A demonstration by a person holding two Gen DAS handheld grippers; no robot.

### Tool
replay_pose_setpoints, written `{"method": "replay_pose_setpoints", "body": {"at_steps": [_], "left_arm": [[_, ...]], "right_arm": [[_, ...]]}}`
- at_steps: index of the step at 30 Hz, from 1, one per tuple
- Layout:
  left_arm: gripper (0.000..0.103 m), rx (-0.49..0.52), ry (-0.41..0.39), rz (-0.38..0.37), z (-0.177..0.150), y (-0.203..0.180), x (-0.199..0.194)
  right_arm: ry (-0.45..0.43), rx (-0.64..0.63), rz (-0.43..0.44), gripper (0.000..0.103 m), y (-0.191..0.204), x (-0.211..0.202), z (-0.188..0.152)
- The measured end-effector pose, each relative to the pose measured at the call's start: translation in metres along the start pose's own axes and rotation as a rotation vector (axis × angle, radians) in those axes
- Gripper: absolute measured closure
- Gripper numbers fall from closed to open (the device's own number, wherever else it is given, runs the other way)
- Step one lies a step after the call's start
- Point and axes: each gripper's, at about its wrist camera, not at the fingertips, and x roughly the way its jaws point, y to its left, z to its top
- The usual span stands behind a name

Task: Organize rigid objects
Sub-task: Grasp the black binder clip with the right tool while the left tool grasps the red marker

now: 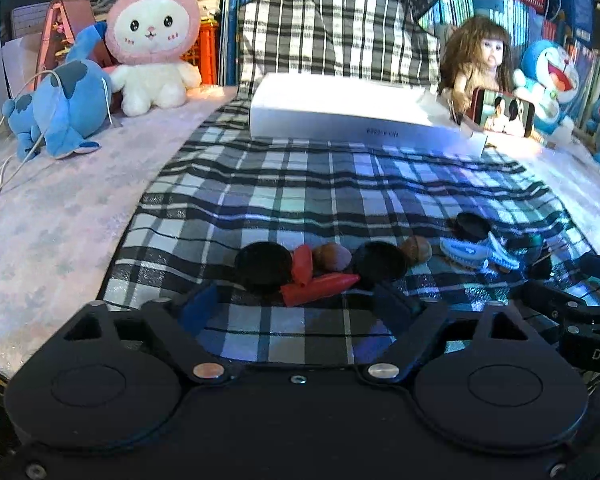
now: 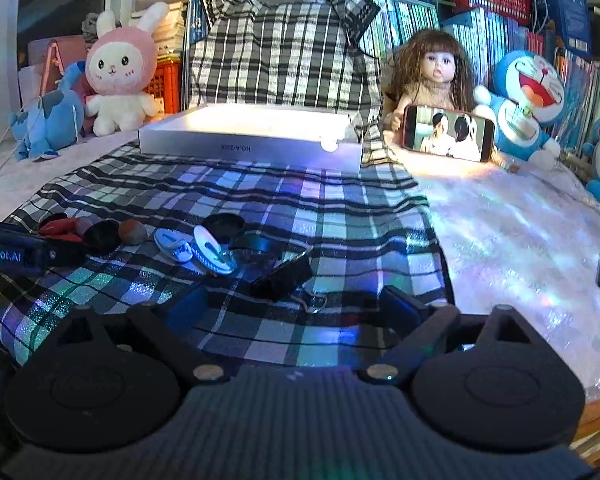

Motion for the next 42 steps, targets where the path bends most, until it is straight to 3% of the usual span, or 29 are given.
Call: {"method": "replay_pose_setpoints", "body": {"at_steps": [6,9,12,24,35,42], "left_arm": [[0.052,-0.034,-0.036,-0.050,-0.003,0.005,-0.016],[0.057,-0.050,-0.046,-0.081,-0.005,0.003,-0.022],[0.058,-0.068,-0.060,-0.101,-0.005,0.001,-0.021],[0.057,-0.046,-0.065,-0.126,-0.008,-0.008,-0.001],[0.055,-0.013,-0.069,-0.145,-0.019,-0.002,-0.018],[0.071,-0.053,-0.023,-0.247,-0.019,-0.001,-0.024]], "right_arm": [[-0.061,-0.076,0.008,0.022,-0.001,-0.008,0.004],[-0.054,-0.108,0.000,0.031,0.000,-0.006,0.005],[-0.029,-0.105,0.013,0.040,0.000,-0.001,0.004],[-0.007,-0.091,0.063,0.060,0.002,0.011,0.008],[-0.009,-0.126,0.095,0.060,0.008,-0.001,0.002],[-0.007,-0.123,0.101,0.058,0.011,-0.003,0.002]]}}
